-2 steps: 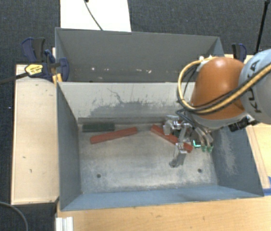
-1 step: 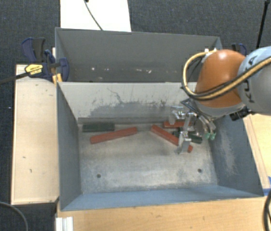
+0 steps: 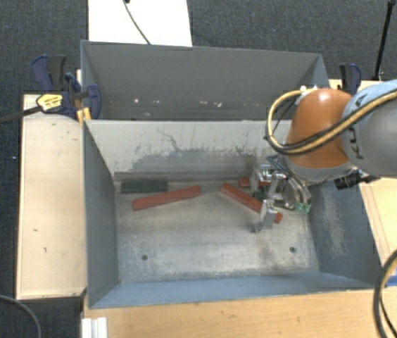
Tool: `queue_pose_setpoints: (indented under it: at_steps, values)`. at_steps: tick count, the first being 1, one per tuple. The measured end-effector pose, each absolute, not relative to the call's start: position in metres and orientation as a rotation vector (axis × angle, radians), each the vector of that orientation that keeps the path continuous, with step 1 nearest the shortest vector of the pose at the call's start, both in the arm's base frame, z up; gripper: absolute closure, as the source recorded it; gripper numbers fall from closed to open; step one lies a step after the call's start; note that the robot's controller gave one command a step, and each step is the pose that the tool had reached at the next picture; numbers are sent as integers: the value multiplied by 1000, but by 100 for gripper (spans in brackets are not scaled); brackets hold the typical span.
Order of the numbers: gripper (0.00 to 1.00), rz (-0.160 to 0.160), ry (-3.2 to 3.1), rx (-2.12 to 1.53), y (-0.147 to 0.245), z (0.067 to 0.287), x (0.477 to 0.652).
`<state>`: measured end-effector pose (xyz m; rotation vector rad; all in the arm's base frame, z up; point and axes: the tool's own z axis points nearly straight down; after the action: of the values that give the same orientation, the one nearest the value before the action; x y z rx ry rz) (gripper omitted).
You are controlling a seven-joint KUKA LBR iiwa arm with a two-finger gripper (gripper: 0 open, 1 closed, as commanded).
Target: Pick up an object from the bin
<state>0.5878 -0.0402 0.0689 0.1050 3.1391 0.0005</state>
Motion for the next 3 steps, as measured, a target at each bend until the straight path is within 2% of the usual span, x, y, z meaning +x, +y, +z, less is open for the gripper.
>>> queue_pose_setpoints:
  at_steps: [1,2,3]
  values:
    - [100,1,3130,103,-40,74,591]
    - [100,-1,3128,99,-58,197,586]
    - [0,1,3137,100,-58,192,584]
